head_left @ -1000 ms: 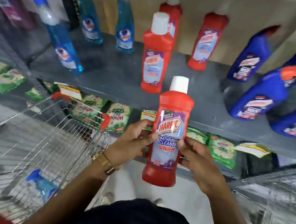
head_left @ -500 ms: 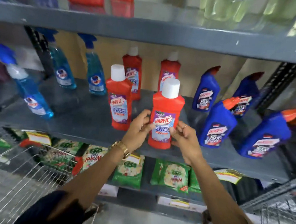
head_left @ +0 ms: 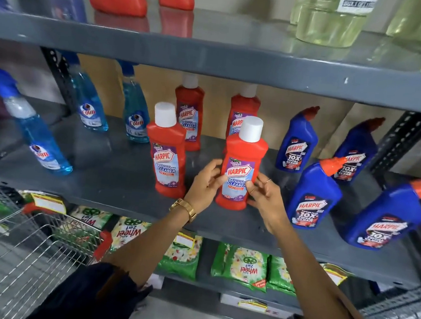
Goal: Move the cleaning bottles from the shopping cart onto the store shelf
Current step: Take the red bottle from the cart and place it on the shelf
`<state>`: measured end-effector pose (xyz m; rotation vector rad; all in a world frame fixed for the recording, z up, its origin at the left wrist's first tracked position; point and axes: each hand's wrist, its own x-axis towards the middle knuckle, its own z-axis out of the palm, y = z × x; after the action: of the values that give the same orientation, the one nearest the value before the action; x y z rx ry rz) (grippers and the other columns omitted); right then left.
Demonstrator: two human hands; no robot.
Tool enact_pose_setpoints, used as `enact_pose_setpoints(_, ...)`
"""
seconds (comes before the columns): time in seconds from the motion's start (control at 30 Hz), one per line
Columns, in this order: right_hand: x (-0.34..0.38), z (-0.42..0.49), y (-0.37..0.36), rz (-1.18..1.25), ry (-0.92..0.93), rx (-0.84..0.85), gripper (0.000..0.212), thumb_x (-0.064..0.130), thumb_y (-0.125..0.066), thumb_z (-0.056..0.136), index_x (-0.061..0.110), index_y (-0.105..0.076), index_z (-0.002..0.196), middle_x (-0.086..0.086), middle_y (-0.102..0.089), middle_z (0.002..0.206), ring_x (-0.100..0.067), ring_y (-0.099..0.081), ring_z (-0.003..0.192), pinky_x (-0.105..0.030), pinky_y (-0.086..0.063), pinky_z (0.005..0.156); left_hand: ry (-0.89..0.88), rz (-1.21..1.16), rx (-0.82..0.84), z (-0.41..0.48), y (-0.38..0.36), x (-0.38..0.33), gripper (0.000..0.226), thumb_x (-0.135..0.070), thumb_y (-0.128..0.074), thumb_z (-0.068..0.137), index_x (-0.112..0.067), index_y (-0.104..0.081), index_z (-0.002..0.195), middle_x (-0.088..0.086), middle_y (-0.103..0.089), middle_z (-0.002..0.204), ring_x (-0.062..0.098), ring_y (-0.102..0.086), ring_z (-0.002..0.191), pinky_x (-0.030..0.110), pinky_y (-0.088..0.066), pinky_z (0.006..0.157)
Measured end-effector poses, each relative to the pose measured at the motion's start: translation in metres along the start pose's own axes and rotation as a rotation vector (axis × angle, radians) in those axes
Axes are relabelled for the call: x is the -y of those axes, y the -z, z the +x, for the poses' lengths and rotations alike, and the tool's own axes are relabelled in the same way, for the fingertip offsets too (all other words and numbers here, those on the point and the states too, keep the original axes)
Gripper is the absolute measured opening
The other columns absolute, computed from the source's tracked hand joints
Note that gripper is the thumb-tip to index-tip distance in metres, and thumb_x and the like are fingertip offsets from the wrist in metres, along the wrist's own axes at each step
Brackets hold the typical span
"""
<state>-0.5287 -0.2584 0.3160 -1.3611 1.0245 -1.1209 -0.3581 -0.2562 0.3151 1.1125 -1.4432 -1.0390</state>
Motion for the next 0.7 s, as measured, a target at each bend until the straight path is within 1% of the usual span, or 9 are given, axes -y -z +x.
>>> enact_pose_setpoints(0.1, -0.012, -0.012, -0.004, -0.038, -0.016, -0.179, 0.043, 0.017, -0.065, 0.085, 0.019, -0.056, 0.127, -0.001, -0.066, 0.119, -0.009, -0.065, 0.102, -0.030, -0.054, 0.090, 0.041, 0.012, -0.011, -0.011, 0.005, 0.007, 0.041, -0.017, -0.055, 0.091, -0.009, -0.041, 0.129, 0.015, -0.061, 0.126, 0.010, -0.062, 0.107, 0.016, -0.054, 0.084)
enact_pose_setpoints(0.17, -0.018, -0.029, -0.015, -0.096, -0.013, -0.366, 0.047, 0.025, -0.069, 0.082, 0.015, -0.057, 0.127, -0.005, -0.066, 0.120, -0.011, -0.064, 0.103, -0.025, -0.053, 0.091, 0.054, 0.015, -0.032, -0.028, 0.011, 0.010, 0.046, -0.015, -0.056, 0.090, -0.011, -0.040, 0.133, 0.014, -0.058, 0.130, 0.019, -0.058, 0.117, 0.020, -0.051, 0.092)
enact_pose_setpoints(0.23, -0.019, -0.054, -0.042, -0.144, 0.030, -0.455, 0.037, 0.028, -0.066, 0.086, 0.018, -0.062, 0.122, -0.010, -0.067, 0.112, -0.010, -0.063, 0.094, -0.011, -0.050, 0.081, 0.071, 0.008, -0.057, -0.052, 0.023, 0.012, 0.048, -0.013, -0.058, 0.089, -0.012, -0.040, 0.133, 0.014, -0.060, 0.127, 0.021, -0.059, 0.116, 0.026, -0.049, 0.096)
enact_pose_setpoints(0.3, -0.019, -0.081, -0.075, -0.177, 0.068, -0.470, 0.025, 0.029, -0.060, 0.090, 0.021, -0.065, 0.113, -0.006, -0.067, 0.103, -0.007, -0.062, 0.087, -0.009, -0.046, 0.078, 0.099, -0.037, -0.069, -0.082, 0.039, 0.015, 0.049, -0.010, -0.061, 0.087, -0.014, -0.041, 0.131, 0.015, -0.065, 0.119, 0.023, -0.064, 0.109, 0.032, -0.050, 0.095)
enact_pose_setpoints(0.4, -0.021, -0.110, -0.135, -0.229, 0.082, -0.332, 0.024, 0.037, -0.050, 0.092, 0.021, -0.063, 0.104, 0.001, -0.068, 0.090, -0.004, -0.063, 0.082, -0.017, -0.046, 0.075, 0.154, -0.057, -0.118, -0.135, 0.078, 0.025, 0.042, -0.021, -0.065, 0.083, -0.022, -0.049, 0.121, 0.013, -0.070, 0.103, 0.026, -0.068, 0.098, 0.037, -0.055, 0.088)
enact_pose_setpoints(0.47, -0.028, -0.120, -0.176, -0.311, 0.086, -0.155, 0.020, 0.038, -0.045, 0.091, 0.026, -0.061, 0.093, 0.008, -0.063, 0.076, 0.001, -0.058, 0.071, -0.017, -0.041, 0.066, 0.198, -0.008, -0.203, -0.173, 0.111, 0.032, 0.034, -0.029, -0.065, 0.080, -0.024, -0.056, 0.113, -0.003, -0.073, 0.094, 0.019, -0.070, 0.093, 0.034, -0.057, 0.085)
enact_pose_setpoints(0.53, -0.033, -0.128, -0.221, -0.368, 0.093, 0.044, 0.015, 0.036, -0.043, 0.093, 0.034, -0.056, 0.085, 0.010, -0.061, 0.071, 0.000, -0.057, 0.069, -0.016, -0.040, 0.064, 0.247, 0.027, -0.314, -0.212, 0.150, 0.046, 0.019, -0.023, -0.062, 0.085, -0.023, -0.062, 0.104, -0.011, -0.074, 0.085, 0.012, -0.071, 0.086, 0.029, -0.058, 0.079)
enact_pose_setpoints(0.6, -0.042, -0.137, -0.270, -0.406, 0.083, 0.237, 0.019, 0.039, -0.041, 0.093, 0.033, -0.057, 0.087, 0.006, -0.063, 0.071, -0.005, -0.058, 0.068, -0.014, -0.040, 0.062, 0.322, 0.057, -0.491, -0.257, 0.196, 0.068, 0.014, -0.017, -0.058, 0.087, -0.016, -0.065, 0.099, -0.005, -0.073, 0.083, 0.019, -0.071, 0.081, 0.030, -0.058, 0.074)
enact_pose_setpoints(0.7, -0.059, -0.150, -0.342, -0.468, 0.019, 0.479, 0.033, 0.047, -0.040, 0.089, 0.022, -0.059, 0.098, -0.006, -0.067, 0.073, -0.011, -0.059, 0.067, -0.029, -0.044, 0.060, 0.518, -0.061, -0.796, -0.333, 0.254, 0.110, 0.010, -0.016, -0.057, 0.080, -0.012, -0.063, 0.087, 0.010, -0.070, 0.075, 0.017, -0.065, 0.064, 0.022, -0.055, 0.060)
